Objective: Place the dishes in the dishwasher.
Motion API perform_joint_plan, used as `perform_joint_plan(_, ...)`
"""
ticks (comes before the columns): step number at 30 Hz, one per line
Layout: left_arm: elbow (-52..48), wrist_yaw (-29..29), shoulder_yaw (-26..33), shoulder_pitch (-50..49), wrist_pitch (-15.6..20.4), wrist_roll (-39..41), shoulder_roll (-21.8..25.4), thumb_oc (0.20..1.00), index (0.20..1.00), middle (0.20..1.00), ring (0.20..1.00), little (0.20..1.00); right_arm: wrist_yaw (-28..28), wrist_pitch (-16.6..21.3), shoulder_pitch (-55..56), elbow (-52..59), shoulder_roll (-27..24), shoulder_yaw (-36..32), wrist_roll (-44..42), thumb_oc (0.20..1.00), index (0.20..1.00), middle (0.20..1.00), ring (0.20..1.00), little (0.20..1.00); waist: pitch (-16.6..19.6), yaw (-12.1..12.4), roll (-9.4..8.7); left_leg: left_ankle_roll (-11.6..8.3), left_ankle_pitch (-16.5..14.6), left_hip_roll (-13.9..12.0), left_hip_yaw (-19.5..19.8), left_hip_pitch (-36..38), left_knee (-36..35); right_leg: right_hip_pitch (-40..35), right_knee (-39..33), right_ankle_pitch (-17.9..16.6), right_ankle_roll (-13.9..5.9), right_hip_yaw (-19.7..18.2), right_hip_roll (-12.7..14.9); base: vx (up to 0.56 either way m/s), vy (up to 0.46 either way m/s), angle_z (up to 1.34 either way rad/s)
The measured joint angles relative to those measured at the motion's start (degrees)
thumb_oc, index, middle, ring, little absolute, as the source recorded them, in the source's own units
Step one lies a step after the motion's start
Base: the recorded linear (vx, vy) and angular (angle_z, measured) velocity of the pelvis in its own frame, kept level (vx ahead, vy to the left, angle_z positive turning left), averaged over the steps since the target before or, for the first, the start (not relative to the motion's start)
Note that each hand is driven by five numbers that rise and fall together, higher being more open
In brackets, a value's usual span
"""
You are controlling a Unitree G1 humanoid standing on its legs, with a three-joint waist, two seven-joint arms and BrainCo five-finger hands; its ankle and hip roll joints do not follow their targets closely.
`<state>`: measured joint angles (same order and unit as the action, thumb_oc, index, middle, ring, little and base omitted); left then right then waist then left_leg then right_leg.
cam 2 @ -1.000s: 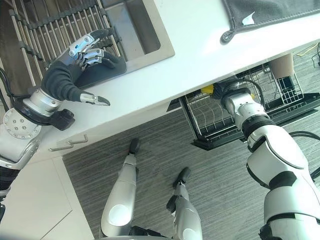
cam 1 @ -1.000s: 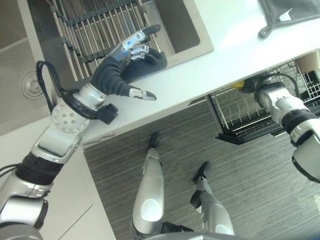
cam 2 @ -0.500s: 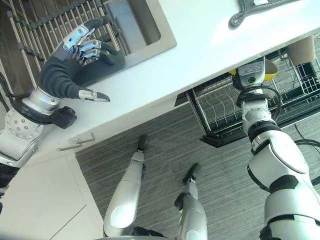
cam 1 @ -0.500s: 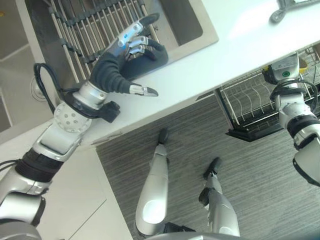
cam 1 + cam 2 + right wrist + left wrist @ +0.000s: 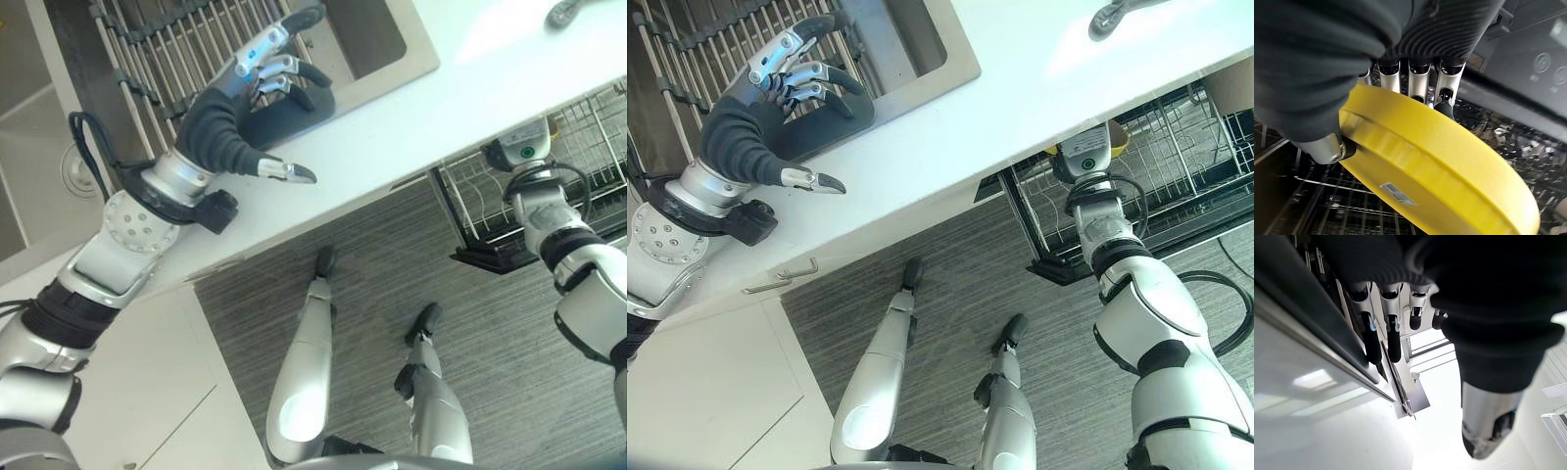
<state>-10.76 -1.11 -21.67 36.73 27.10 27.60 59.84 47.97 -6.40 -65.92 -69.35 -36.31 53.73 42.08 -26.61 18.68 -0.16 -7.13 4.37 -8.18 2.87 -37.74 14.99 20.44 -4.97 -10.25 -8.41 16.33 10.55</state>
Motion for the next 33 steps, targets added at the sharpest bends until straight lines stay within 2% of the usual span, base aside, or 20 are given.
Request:
perform_joint_plan(3,0.3,0.0,-0.6,0.2,0.4,0.0,0.0,1.0,1.0,1.0,1.0,1.0,-1.2,2.1,0.0,0.0,0.3,0.4,0.0,0.2,0.2,0.2,0.2,0.2,0.1,0.0,0.18,0.0,0.0,0.0,0.1,0.0,0.0,0.0,0.0,0.0,0.02,0.1,0.0,0.0,0.0,0.0)
perform_joint_plan(7,0.6,0.2,-1.0,0.6,0.9,0.0,-0.2,1.0,1.0,1.0,1.0,1.0,-2.7,3.2,-0.1,-0.1,0.6,0.4,0.0,0.2,0.2,0.2,0.2,0.2,0.2,0.2,0.39,-0.03,0.0,0.1,0.3,-0.1,0.0,0.0,0.0,0.0,0.03,0.3,0.0,-0.01,-0.011,0.01)
perform_joint_plan(12,0.5,0.6,-2.2,1.3,1.2,0.0,-0.5,1.0,1.0,1.0,1.0,1.0,-7.0,5.8,-1.2,0.0,0.9,2.1,-0.5,0.2,0.2,0.2,0.2,0.2,0.3,0.5,0.56,0.33,0.3,0.2,0.8,-0.2,0.0,0.0,0.7,0.4,0.01,0.7,0.1,-0.01,0.002,0.03)
perform_joint_plan(17,0.5,0.5,-3.2,2.2,1.1,-0.1,-0.6,1.0,1.0,1.0,1.0,1.0,-12.1,5.2,-2.3,0.2,2.3,2.1,-5.1,0.2,0.2,0.2,0.2,0.2,0.4,0.5,0.69,0.32,0.3,0.3,1.3,-0.3,0.1,1.0,3.5,1.9,-0.15,1.1,0.4,-0.01,0.005,0.05)
perform_joint_plan(21,0.1,0.0,-3.3,2.6,0.7,-0.2,-1.2,1.0,1.0,1.0,1.0,1.0,-16.1,1.5,-4.0,-0.7,2.9,0.7,-12.0,0.2,0.2,0.2,0.2,0.2,0.6,0.0,1.12,0.44,0.4,0.8,1.2,-1.2,0.2,3.1,6.2,3.1,-0.15,0.7,1.2,-0.03,0.048,0.01)
perform_joint_plan(23,-0.6,-0.9,-3.5,3.0,0.1,-1.1,-1.7,1.0,1.0,1.0,1.0,1.0,-17.5,-2.2,-4.6,-1.7,3.2,-1.2,-15.5,0.2,0.2,0.2,0.2,0.2,0.6,0.0,1.13,0.73,0.6,1.2,1.0,-1.6,0.3,4.1,7.3,3.5,-0.36,0.4,1.8,-0.02,0.051,0.01)
perform_joint_plan(28,-1.8,-2.6,-3.7,3.7,-2.2,-2.9,-2.9,1.0,1.0,1.0,1.0,1.0,-17.6,-10.3,-5.9,-5.5,3.9,-7.5,-23.4,0.2,0.2,0.2,0.2,0.2,0.6,-0.3,1.14,1.1,0.3,2.0,1.0,-2.2,1.3,5.2,9.5,4.3,-0.84,0.2,2.9,-0.01,0.061,0.03)
perform_joint_plan(30,-1.9,-3.5,-3.5,3.6,-3.1,-4.3,-4.1,1.0,1.0,1.0,1.0,1.0,-16.5,-13.0,-5.9,-6.7,4.0,-12.4,-30.2,0.2,0.2,0.2,0.2,0.2,0.6,-0.4,1.18,1.39,0.1,2.2,0.8,-2.3,1.8,5.8,11.0,5.0,-0.84,-0.1,3.3,0.01,0.118,0.0)
perform_joint_plan(31,-2.2,-3.9,-2.9,3.4,-3.8,-5.5,-4.7,1.0,1.0,1.0,1.0,1.0,-15.4,-13.2,-5.9,-7.3,4.3,-16.1,-32.6,0.482,0.482,0.482,0.482,0.482,0.6,-0.4,1.36,1.53,0.0,2.3,0.7,-2.3,2.2,6.2,12.0,5.4,-0.94,-0.3,3.6,0.01,0.07,0.0)
perform_joint_plan(32,-2.0,-4.5,-3.0,3.4,-4.1,-6.4,-5.6,1.0,1.0,1.0,1.0,1.0,-14.6,-13.9,-6.0,-8.1,4.7,-19.1,-34.4,1.0,1.0,1.0,1.0,1.0,0.7,-0.5,1.61,1.64,0.0,2.5,0.5,-2.3,2.2,6.4,12.7,5.7,-1.04,-0.4,4.0,0.02,0.085,0.0)
perform_joint_plan(33,-1.9,-4.7,-3.1,3.4,-4.3,-6.6,-6.0,1.0,1.0,1.0,1.0,1.0,-14.3,-14.5,-6.1,-8.8,4.8,-19.5,-35.9,1.0,1.0,1.0,1.0,1.0,0.8,-0.5,1.7,1.76,-0.1,2.7,0.4,-2.3,2.3,6.6,13.0,5.9,-1.08,-0.5,4.2,0.02,0.082,0.0)
